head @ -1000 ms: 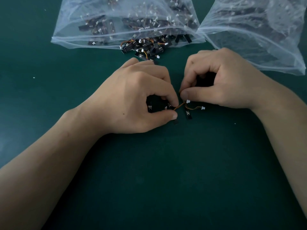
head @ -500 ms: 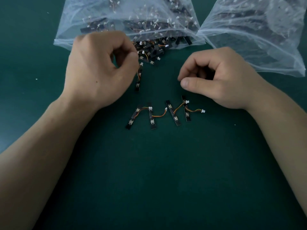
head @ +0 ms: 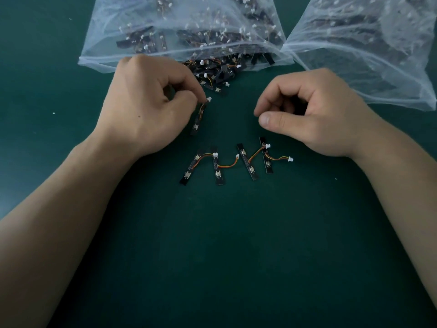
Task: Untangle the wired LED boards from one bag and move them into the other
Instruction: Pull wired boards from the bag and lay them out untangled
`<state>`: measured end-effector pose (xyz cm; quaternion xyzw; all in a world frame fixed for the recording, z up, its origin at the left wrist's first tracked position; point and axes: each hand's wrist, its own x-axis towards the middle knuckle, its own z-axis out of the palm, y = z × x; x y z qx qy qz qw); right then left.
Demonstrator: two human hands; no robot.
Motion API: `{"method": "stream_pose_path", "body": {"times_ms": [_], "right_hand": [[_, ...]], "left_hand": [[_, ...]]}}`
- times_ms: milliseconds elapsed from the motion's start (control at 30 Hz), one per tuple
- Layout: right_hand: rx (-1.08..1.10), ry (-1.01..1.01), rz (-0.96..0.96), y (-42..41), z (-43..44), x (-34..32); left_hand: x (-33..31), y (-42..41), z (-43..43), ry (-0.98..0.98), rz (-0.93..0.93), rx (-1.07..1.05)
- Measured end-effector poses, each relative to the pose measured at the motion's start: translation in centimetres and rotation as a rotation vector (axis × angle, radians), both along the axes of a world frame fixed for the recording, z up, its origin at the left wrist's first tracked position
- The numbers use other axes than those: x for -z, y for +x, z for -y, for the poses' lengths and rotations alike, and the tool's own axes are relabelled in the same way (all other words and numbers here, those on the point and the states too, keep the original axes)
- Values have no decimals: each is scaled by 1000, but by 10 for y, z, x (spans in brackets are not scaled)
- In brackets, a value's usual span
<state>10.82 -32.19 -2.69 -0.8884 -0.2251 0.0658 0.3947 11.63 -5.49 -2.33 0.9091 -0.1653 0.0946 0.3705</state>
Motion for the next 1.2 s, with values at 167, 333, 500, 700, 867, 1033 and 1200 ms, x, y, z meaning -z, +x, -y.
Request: {"method": "stream_pose_path", "body": {"times_ms": [167,333,500,700,867,1033,1200], "right_hand": [[5,-4,6,0,0,0],[5,-8,8,0,-1,0],[1,-13,13,0,-1,-1],[4,-32,18,0,-1,-1],[-5,-26,30,0,0,-1],[27,-15,189,-4,-1,-2],[-84,-84,662,-14,-22,-9]], "left_hand": [[1,-1,1,40,-16,66],[1,0,-3,89,-35,135],[-3,2,-7,136,-43,147],[-4,0,-5,210,8,115],[-7,-5,0,267,42,126],[-8,-6,1,305,45,181],[-5,-7,2,295,51,152]]}}
